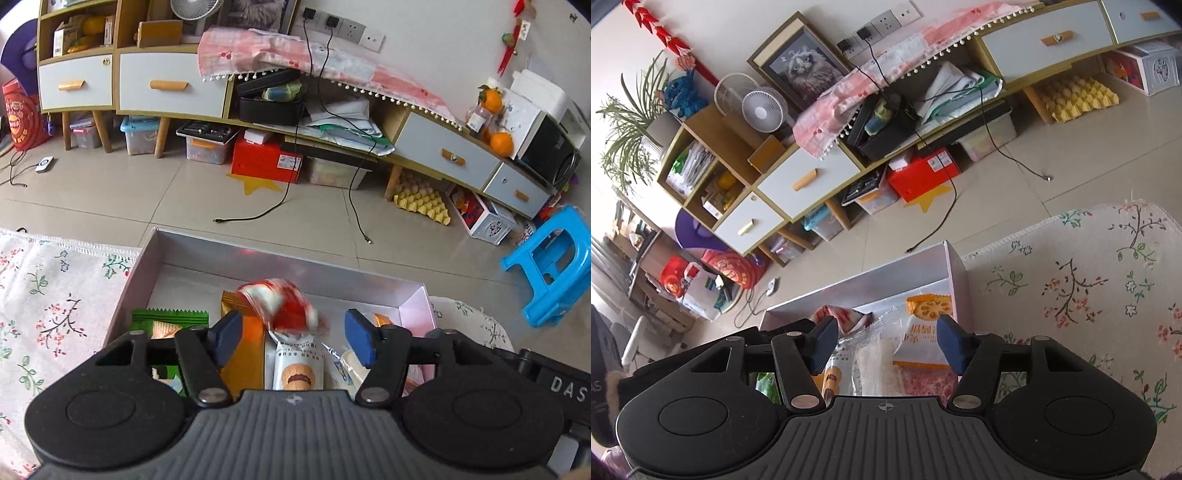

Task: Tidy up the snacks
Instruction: 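Carry both snacks into the pink box and open both grippers, then withdraw both tools from the box back over the remaining snacks, then grasp the yellow biscuit pack with the left gripper while the right grasps the silver-white pack, then carry both packs into the pink box and open both grippers, then withdraw both tools from the box back over the last snacks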

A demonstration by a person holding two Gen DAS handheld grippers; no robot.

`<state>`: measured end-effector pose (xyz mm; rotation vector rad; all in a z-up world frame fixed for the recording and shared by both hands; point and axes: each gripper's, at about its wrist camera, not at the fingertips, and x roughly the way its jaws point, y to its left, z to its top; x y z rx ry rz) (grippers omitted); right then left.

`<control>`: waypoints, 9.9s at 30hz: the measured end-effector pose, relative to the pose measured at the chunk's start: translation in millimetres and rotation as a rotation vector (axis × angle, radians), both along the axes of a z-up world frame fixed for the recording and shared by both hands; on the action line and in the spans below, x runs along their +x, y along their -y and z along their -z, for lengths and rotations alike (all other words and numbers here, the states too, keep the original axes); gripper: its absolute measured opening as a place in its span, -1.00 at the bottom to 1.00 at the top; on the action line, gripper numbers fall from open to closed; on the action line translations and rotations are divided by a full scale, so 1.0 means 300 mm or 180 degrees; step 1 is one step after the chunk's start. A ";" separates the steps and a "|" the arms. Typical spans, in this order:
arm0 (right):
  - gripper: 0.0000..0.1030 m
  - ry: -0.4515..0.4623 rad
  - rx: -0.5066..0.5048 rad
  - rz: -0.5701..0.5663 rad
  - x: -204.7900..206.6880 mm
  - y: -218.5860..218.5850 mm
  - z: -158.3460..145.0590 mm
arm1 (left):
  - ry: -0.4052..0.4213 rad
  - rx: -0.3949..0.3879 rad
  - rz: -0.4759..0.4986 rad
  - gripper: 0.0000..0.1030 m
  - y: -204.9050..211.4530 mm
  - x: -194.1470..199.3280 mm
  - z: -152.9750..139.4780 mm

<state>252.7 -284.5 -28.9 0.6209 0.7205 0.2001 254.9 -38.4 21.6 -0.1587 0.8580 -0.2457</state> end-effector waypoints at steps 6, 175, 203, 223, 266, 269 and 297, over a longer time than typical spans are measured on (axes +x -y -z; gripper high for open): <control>0.25 0.0022 0.0041 0.0059 -0.040 0.000 -0.034 | 0.0000 0.0107 0.0035 0.23 -0.014 -0.038 -0.023; -0.10 0.0190 -0.2076 -0.1599 -0.542 -0.589 0.084 | -0.0230 0.0321 0.0057 -0.08 -0.335 -0.611 0.152; -0.10 0.0096 -0.0760 -0.0653 -0.364 -0.290 -0.057 | 0.0174 -0.0189 -0.0114 -0.09 -0.238 -0.453 0.009; -0.09 0.0248 -0.0671 -0.0336 -0.212 -0.229 -0.018 | 0.0279 -0.0074 -0.0094 -0.08 -0.136 -0.180 0.032; 0.47 0.0179 -0.0724 -0.0255 -0.308 -0.198 -0.097 | 0.0222 0.0294 -0.0021 0.51 -0.175 -0.263 -0.016; 0.60 0.0128 -0.0794 -0.0261 -0.335 -0.209 -0.115 | 0.0186 0.0278 0.0006 0.60 -0.196 -0.295 -0.025; 0.86 -0.0010 -0.1426 -0.0640 -0.518 -0.410 -0.053 | -0.0086 0.0732 0.0235 0.93 -0.387 -0.493 0.145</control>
